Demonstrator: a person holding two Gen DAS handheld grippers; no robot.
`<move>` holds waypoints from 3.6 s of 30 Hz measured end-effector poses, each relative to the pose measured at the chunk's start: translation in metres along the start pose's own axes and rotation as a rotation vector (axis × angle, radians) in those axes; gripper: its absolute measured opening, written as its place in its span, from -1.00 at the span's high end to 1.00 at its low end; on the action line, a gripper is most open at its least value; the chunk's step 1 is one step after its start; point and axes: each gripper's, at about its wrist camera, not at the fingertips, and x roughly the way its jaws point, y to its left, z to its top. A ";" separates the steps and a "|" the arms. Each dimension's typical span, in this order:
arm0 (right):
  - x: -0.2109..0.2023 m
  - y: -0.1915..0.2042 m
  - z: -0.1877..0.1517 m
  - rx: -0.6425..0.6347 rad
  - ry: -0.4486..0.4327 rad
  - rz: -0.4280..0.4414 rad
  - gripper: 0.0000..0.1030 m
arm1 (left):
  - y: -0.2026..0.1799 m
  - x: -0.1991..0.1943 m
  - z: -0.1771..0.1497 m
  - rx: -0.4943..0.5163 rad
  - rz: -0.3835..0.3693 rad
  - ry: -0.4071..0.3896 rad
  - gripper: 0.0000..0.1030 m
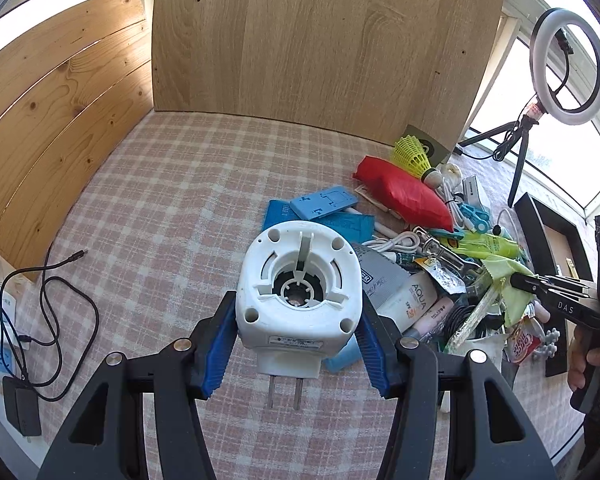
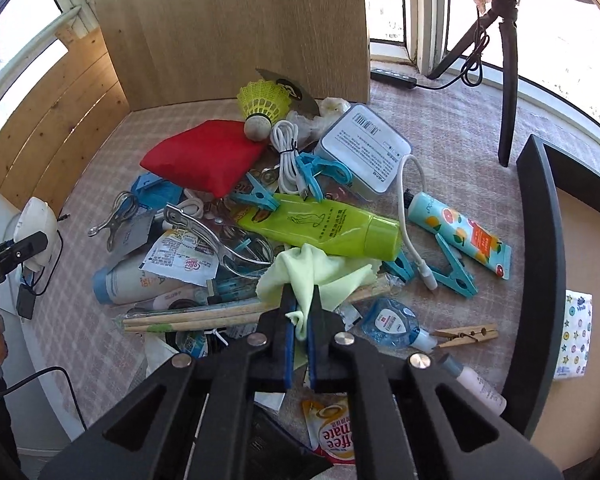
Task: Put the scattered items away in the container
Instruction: 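Grasp the pale green cloth with the right tool while the left tool holds the plug, then carry the plug and cloth into the black tray and open both tools, then grasp the red pouch with the left tool while the right tool grasps the white cable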
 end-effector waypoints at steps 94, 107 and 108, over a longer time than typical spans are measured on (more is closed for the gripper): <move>-0.104 -0.095 -0.009 0.168 -0.193 -0.024 -0.35 | -0.098 -0.001 0.015 0.016 -0.060 -0.016 -0.47; -0.019 -0.050 0.045 0.075 -0.084 -0.034 -0.33 | -0.064 0.062 0.055 -0.053 -0.095 0.043 -0.47; -0.013 -0.048 0.048 0.068 -0.074 -0.039 -0.33 | -0.064 0.068 0.056 -0.055 -0.096 0.051 -0.46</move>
